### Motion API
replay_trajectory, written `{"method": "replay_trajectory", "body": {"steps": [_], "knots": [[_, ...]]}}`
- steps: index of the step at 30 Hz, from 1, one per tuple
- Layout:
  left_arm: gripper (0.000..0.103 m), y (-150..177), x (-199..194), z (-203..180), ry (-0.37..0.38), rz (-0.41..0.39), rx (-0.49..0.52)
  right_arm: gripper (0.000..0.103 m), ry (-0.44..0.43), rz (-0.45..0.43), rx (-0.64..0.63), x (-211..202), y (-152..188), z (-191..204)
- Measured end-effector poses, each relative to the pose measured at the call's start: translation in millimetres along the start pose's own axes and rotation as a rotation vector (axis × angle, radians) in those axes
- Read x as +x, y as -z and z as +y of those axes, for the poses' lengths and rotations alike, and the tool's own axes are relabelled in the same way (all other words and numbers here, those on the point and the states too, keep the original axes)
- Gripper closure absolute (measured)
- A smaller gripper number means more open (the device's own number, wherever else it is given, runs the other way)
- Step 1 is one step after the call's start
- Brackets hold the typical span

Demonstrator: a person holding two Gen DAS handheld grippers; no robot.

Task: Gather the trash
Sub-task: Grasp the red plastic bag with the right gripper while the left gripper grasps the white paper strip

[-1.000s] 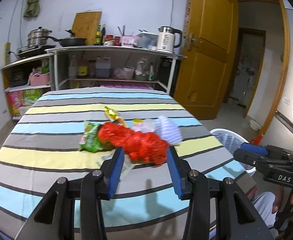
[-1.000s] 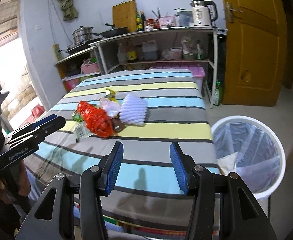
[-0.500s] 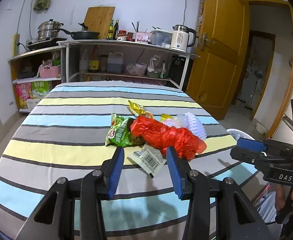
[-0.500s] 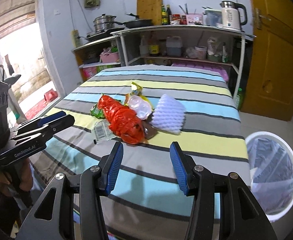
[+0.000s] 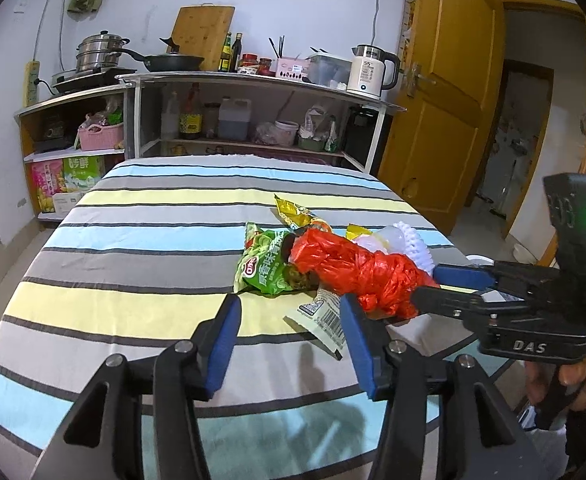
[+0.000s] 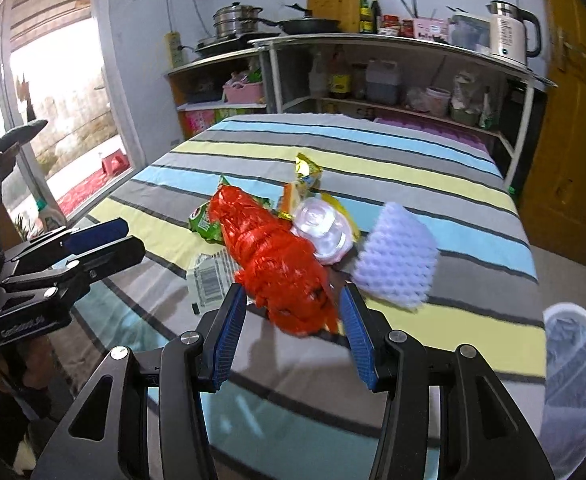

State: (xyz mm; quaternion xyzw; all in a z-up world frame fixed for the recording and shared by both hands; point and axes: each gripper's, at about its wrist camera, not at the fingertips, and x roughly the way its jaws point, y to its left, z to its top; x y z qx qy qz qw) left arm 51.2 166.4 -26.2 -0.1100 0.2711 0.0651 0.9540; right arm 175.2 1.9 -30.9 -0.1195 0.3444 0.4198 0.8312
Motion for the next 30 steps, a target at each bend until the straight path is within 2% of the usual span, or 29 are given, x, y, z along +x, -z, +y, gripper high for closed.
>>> {"method": "replay_trajectory", "body": {"steps": [10,14,20,24,30], "knots": [[0.042,-4,10,7,0.031,0.019,0.001,0.053,-0.013,0.044,-0.015,23,-8,-1],[0.041,-4,15,6,0.047,0.038,0.006,0.062,-0.033,0.046,0.016,18,-4,-6],[0.04,-9,27,-4,0.058,0.076,0.046,0.063,-0.06,0.015,0.051,0,-1,-8],[0.04,-13,44,-14,0.072,0.124,0.074,0.063,-0.06,-0.023,0.082,-19,0,-14],[0.04,-15,70,-24,0.104,0.24,0.085,0.063,-0.046,-0.054,0.113,-34,2,-24]]}}
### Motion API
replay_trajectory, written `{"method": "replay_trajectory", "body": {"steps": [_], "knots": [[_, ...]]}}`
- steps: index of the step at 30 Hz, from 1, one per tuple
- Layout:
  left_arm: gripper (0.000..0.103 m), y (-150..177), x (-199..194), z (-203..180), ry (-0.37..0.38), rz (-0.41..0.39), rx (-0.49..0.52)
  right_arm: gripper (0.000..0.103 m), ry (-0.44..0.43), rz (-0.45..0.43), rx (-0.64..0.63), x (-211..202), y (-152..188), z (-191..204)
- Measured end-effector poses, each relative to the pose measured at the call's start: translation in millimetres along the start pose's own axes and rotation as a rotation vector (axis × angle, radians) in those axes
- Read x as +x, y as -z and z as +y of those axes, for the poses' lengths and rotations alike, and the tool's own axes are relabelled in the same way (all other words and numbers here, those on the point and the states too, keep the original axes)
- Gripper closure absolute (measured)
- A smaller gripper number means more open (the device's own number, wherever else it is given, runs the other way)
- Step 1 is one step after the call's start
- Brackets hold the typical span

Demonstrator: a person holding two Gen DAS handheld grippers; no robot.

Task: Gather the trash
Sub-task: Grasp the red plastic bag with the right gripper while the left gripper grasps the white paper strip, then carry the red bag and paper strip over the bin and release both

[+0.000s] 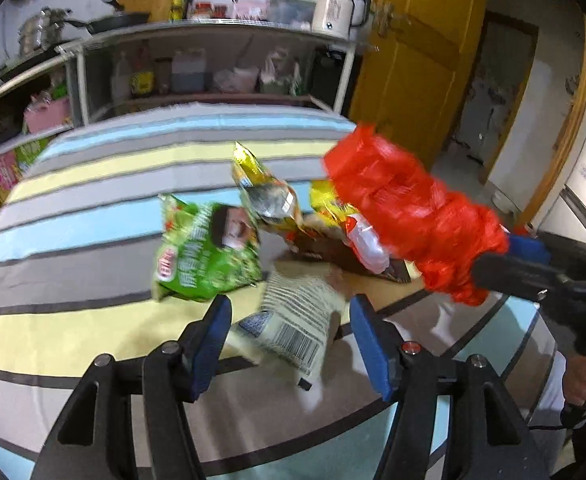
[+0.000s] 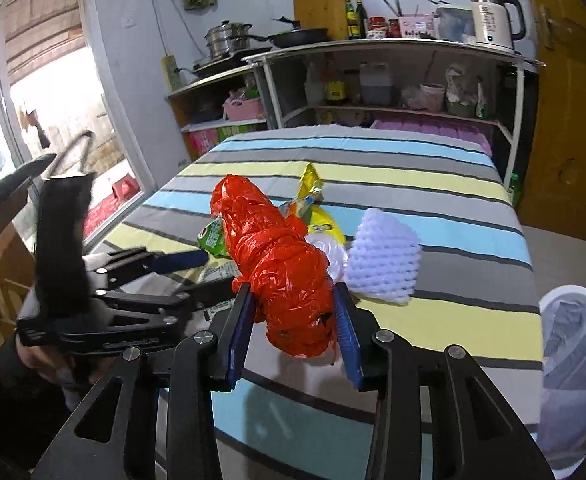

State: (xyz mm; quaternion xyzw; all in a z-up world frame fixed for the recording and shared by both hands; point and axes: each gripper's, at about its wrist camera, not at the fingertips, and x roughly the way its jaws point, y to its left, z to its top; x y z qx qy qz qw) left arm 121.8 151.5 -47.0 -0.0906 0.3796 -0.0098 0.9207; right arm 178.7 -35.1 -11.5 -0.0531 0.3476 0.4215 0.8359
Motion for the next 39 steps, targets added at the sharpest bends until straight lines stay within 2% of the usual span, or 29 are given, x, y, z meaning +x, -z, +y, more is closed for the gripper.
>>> {"method": "replay_trajectory", "body": {"steps": [2,5,7,9,13,15,16,17,25,31,39], "knots": [[0.04,1,7,-3,-0.029,0.044,0.012,0.063,0.005,-0.007,0.009,-4,1,-3],[0.04,2,10,-14,-0.081,0.061,0.056,0.063,0.017,-0.019,0.023,-10,2,-9],[0.047,4,11,-21,-0.126,0.064,0.086,0.063,0.024,-0.025,0.035,-15,4,-13],[0.054,6,10,-25,-0.141,0.063,0.099,0.063,0.033,-0.033,0.047,-21,7,-17],[0.065,11,6,-31,-0.156,0.052,0.106,0.063,0.05,-0.046,0.069,-32,12,-21],[0.074,13,4,-34,-0.152,0.046,0.105,0.063,0.061,-0.053,0.079,-38,14,-24],[0.081,15,2,-35,-0.147,0.043,0.1,0.063,0.065,-0.057,0.083,-41,16,-26],[0.083,16,0,-35,-0.138,0.04,0.089,0.063,0.069,-0.059,0.088,-43,17,-28],[0.083,23,-22,-43,-0.085,-0.021,0.039,0.063,0.107,-0.079,0.13,-65,28,-43],[0.083,20,-42,-62,-0.045,-0.077,0.055,0.063,0.133,-0.099,0.155,-81,35,-52],[0.083,9,-49,-91,0.02,-0.109,0.086,0.063,0.168,-0.122,0.182,-100,44,-62]]}}
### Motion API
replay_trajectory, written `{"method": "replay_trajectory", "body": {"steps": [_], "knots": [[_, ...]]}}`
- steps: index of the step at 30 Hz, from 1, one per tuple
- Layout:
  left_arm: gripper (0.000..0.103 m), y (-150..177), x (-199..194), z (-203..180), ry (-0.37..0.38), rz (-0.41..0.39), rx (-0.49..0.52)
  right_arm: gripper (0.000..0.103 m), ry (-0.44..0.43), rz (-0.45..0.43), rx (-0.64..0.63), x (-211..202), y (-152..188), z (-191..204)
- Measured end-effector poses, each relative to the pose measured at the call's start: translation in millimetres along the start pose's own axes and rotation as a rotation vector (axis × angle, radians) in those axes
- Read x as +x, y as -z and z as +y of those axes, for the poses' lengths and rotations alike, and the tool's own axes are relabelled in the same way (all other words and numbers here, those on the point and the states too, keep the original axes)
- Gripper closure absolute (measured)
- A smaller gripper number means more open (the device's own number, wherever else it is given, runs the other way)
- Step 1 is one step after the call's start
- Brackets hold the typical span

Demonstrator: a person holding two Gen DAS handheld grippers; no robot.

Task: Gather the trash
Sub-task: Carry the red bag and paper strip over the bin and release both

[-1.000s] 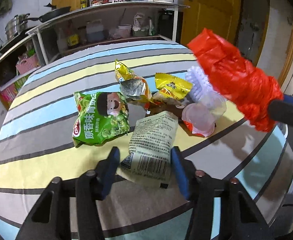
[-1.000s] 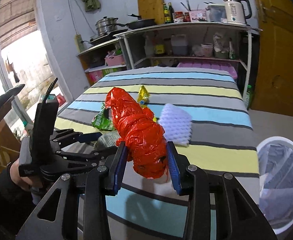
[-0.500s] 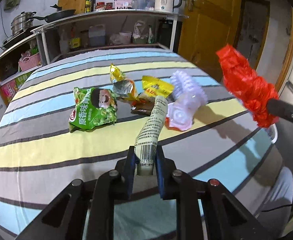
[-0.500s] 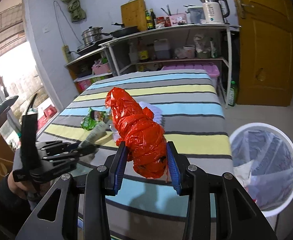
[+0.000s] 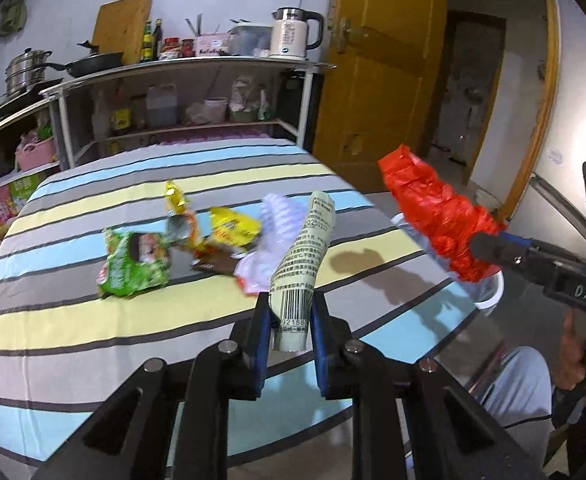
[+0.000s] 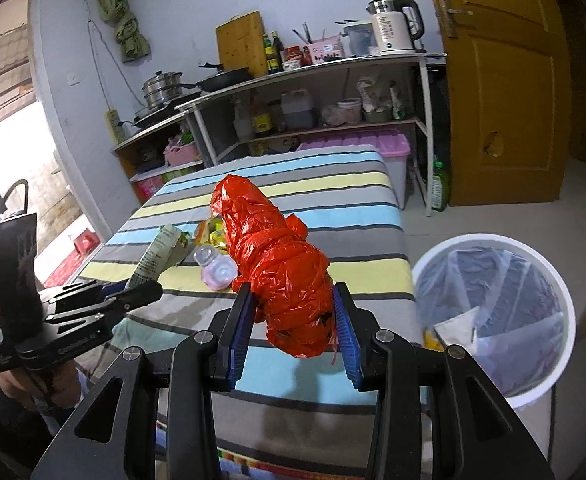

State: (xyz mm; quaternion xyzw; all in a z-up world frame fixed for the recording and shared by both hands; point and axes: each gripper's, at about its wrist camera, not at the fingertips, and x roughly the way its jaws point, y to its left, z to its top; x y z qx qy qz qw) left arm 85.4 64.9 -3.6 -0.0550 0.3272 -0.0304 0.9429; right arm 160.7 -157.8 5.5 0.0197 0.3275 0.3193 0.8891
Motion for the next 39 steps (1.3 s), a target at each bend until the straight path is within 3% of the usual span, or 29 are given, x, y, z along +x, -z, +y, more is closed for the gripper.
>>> {"method": "replay_trajectory", "body": {"steps": [22,39], "knots": [[0.083,-35,46,-104,0.217,0.003,0.099,0.063,0.183,-0.033,0.174,-40,20,-93],[0.08,-42,102,-159,0.299,0.103,0.146,0.063,0.258,0.004,0.293,-32,32,-156]]}}
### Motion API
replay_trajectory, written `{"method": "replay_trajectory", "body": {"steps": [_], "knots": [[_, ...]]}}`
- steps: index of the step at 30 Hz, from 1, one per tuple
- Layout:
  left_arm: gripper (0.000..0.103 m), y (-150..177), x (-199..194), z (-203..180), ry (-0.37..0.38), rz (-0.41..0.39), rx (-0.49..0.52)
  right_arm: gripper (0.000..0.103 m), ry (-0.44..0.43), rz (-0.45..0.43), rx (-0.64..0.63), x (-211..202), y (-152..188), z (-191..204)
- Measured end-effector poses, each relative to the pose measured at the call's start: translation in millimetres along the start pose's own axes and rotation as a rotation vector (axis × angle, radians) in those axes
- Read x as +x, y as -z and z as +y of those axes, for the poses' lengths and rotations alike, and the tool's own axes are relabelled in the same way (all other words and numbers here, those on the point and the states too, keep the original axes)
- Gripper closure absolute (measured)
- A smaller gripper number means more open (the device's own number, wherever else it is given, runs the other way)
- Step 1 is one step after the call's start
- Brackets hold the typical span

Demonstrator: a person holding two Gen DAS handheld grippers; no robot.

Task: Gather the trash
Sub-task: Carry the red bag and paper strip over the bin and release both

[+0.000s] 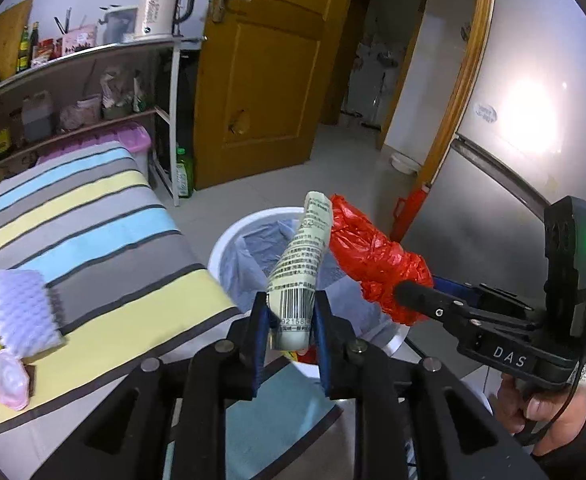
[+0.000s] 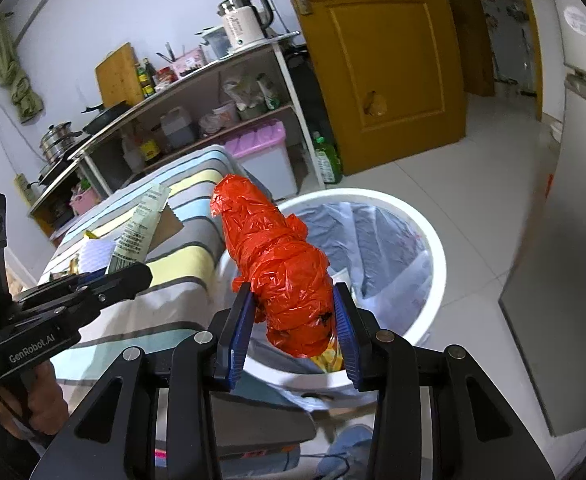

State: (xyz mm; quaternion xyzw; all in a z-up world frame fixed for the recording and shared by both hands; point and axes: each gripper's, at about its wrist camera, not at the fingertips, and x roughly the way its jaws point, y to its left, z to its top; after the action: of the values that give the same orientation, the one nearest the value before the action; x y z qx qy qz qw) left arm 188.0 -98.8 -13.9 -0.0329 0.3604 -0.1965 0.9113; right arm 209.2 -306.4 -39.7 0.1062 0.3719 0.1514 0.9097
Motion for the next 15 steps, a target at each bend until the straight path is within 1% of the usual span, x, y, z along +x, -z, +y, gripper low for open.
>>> {"method": "replay_trajectory", "body": {"steps": [2,6,9,11,15], "knots": [[0.075,-2,7,-3,0.006,0.013,0.001,0.063,0.006,0.009,0.012,5,0,-4],[0.074,-5,20,-7,0.008,0.033,-0.006,0.062,0.019,0.039,0.038,15,-1,-14],[0.068,-6,30,-7,0.011,0.05,-0.016,0.062,0.021,0.058,0.04,22,0,-19],[0.062,-6,34,-7,0.006,0.059,-0.019,0.06,0.026,0.068,0.038,26,2,-21],[0.061,-5,43,-4,0.006,0.084,-0.036,0.06,0.041,0.09,0.038,35,4,-21]]}}
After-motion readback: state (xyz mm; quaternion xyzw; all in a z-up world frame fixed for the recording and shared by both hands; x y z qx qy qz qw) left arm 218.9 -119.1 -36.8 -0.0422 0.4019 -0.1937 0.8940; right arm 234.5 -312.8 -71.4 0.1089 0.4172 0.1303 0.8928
